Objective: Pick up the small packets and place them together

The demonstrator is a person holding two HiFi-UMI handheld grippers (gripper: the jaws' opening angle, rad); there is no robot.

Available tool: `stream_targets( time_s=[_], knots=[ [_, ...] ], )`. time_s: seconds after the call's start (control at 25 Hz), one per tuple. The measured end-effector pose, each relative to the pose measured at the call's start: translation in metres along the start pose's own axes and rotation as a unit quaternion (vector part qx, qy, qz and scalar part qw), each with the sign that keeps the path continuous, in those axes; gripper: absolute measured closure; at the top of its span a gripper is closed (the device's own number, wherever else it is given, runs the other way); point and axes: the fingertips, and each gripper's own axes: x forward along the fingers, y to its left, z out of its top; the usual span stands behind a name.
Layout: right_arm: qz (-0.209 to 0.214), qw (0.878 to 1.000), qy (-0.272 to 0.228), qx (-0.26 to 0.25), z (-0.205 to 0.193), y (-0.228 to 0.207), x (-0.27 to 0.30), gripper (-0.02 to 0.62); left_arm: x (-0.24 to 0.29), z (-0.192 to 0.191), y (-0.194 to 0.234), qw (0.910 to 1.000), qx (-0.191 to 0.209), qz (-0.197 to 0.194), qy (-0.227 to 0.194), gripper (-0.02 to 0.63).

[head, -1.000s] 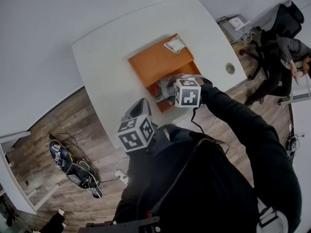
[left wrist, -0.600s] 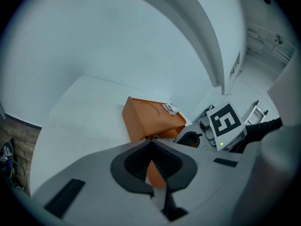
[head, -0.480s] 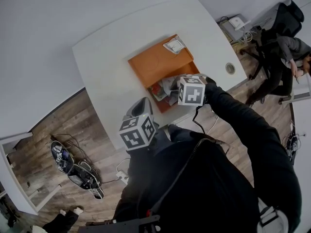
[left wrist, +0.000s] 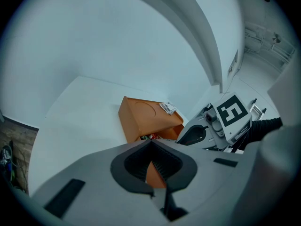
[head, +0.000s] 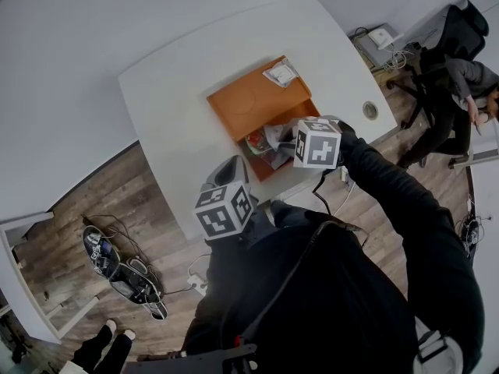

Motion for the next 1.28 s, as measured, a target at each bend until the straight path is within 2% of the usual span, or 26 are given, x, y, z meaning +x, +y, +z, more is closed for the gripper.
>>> stream_targets(
  time_s=[0.36,1.08,1.28],
  knots=[
    [-0.006,1.0,0.001,-0.008,-0.003,0.004,0.002,0.569,-0.001,-0.005,0.001,1.0,0.001,0.0,0.005,0.607],
    [-0.022,0.999,-0.02,-0.017,-0.002,0.009,-0.038,0.568,0.002,-0.005,-0.004,0.9999,0.003,-0.007,0.008,0.607],
    [-0.038,0.999,-0.029,-0.012,-0.003,0.007,-0.048,0.569,0.002,-0.005,-0.007,0.9999,0.008,-0.011,0.011,0.607]
  ],
)
